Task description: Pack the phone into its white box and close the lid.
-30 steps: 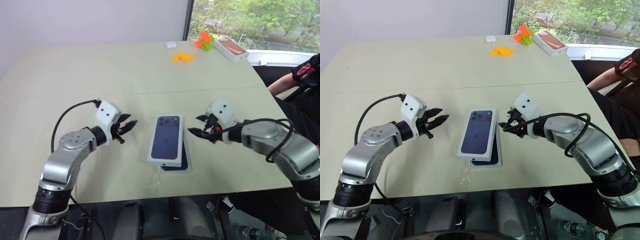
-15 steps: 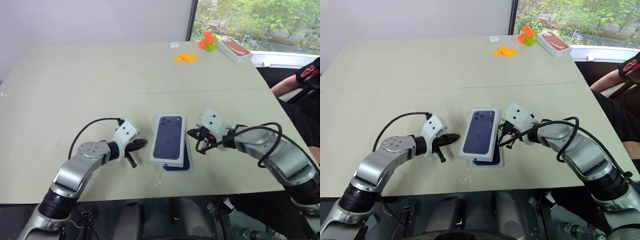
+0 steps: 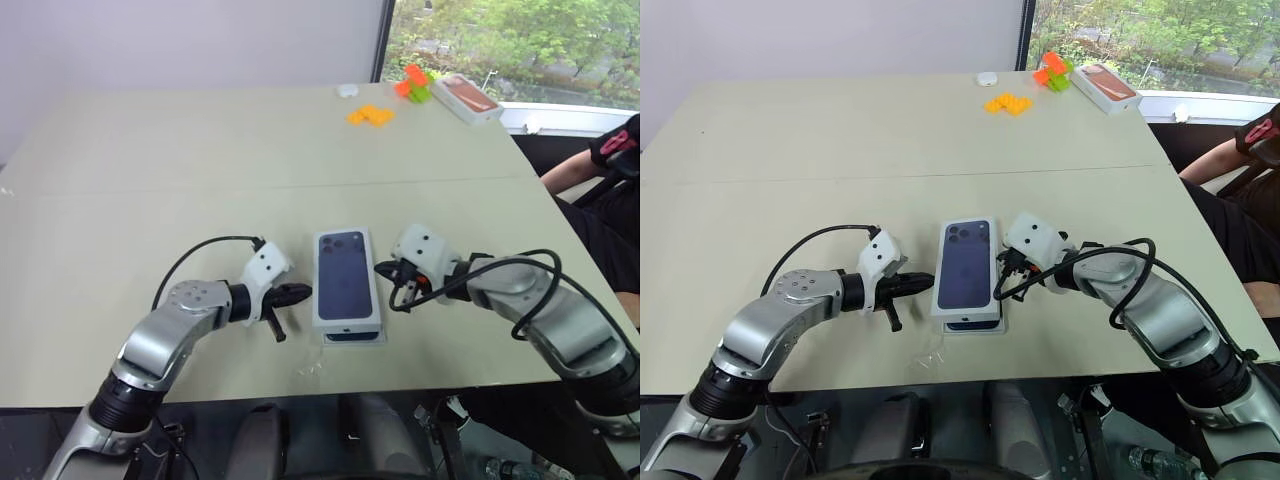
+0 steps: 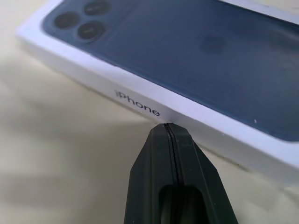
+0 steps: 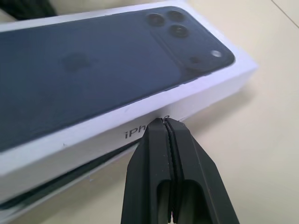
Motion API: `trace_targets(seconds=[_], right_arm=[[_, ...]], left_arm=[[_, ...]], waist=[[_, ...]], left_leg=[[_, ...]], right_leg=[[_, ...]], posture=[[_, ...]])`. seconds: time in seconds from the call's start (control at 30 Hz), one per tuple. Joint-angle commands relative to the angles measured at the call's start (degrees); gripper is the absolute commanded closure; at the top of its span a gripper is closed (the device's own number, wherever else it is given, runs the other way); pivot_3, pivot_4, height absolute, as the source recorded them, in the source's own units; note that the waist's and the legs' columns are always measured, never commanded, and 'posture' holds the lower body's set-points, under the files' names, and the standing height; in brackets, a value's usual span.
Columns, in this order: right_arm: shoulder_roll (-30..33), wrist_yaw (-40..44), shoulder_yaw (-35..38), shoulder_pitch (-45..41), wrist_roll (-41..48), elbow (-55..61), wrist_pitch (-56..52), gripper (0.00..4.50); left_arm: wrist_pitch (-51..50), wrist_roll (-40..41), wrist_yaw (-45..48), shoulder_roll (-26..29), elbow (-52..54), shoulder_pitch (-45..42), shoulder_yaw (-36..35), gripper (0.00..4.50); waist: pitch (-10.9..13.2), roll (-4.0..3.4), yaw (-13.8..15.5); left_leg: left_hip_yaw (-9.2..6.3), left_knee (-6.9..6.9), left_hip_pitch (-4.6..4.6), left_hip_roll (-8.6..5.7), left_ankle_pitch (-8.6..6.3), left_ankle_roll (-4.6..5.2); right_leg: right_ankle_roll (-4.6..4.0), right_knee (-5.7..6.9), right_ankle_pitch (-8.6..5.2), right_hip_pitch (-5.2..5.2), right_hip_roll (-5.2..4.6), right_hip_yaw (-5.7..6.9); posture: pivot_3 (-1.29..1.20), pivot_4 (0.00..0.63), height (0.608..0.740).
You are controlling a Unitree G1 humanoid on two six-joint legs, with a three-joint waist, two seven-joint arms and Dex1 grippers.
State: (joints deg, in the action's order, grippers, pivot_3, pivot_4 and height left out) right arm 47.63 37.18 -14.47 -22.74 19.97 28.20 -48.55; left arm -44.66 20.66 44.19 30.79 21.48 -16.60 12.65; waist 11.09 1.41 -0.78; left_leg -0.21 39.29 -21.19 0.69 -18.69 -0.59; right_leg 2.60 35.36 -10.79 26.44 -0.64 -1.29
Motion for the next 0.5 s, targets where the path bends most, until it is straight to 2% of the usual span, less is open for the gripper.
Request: trace_targets(seconds=[0.03,0.5], right_arm=[[0.18,2.39,1.06,0.66,0.59,4.23,1.32,4.45],[0.45,4.09,1.7,3.49,-2.05,4.74,1.5,4.45]], left_arm=[[0.05,2.26,2.01,-0.66,2.9,-1.29,1.25,4.5],[-0.01,2.23,3.27,-0.96,3.95,-2.11,2.93,4.5]], waist=[[0.0,0.0,0.03],[-0.01,0.01,0.06]], left_leg=[[0.0,0.0,0.0,0.0,0.0,0.0],[0.0,0.03,0.06,-0.02,0.01,-0.01]], right_leg=[[0.0,0.0,0.0,0.0,0.0,0.0],[0.0,0.05,0.0,-0.07,-0.01,-0.01]], posture=[[0.0,0.15,0.74],[0.0,0.15,0.74]])
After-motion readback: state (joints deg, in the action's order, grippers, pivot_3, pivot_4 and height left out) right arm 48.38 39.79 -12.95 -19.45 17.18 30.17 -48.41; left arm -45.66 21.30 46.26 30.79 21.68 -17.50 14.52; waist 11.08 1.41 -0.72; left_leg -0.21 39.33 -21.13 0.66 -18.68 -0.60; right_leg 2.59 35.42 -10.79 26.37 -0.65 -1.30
